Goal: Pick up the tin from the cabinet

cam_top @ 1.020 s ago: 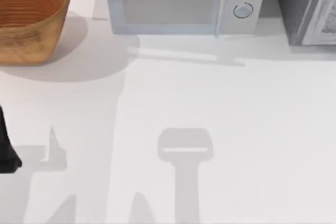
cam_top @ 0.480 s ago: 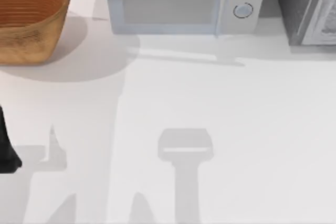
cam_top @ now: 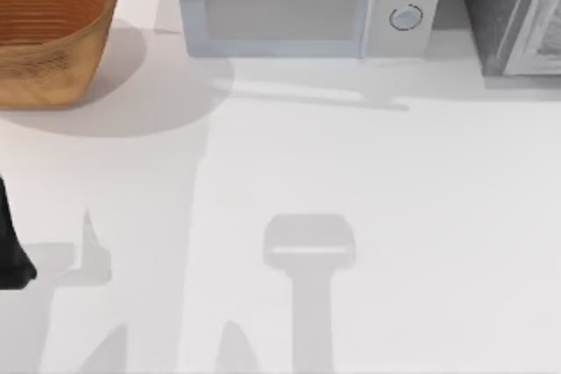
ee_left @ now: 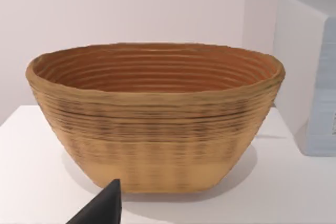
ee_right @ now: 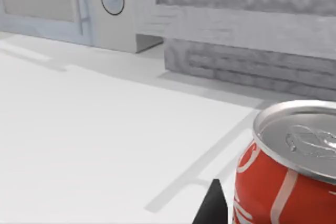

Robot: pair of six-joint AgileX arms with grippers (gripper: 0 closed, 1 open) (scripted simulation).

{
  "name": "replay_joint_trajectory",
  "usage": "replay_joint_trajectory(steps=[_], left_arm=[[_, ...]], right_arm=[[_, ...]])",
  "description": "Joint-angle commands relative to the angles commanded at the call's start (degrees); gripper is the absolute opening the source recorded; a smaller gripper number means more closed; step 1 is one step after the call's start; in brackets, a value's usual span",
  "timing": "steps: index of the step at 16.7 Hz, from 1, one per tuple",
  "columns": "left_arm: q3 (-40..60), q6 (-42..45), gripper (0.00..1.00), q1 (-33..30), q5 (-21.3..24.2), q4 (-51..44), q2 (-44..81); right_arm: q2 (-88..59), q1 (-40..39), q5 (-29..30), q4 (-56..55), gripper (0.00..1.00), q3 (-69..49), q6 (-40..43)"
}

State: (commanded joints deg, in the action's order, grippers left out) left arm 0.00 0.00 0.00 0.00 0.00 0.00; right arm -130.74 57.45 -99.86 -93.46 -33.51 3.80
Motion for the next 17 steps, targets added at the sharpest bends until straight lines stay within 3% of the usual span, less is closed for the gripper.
replay_joint_trajectory(steps=[12,17], left_arm=[[0.0,0.0,1.00,0.0,0.0,0.0,0.0],[0.0,0.0,1.00,0.0,0.0,0.0,0.0]], right_arm=[[0.0,0.0,0.0,0.0,0.98,0.0,0.0],[0.0,0.0,0.0,0.0,1.00,0.0,0.0]])
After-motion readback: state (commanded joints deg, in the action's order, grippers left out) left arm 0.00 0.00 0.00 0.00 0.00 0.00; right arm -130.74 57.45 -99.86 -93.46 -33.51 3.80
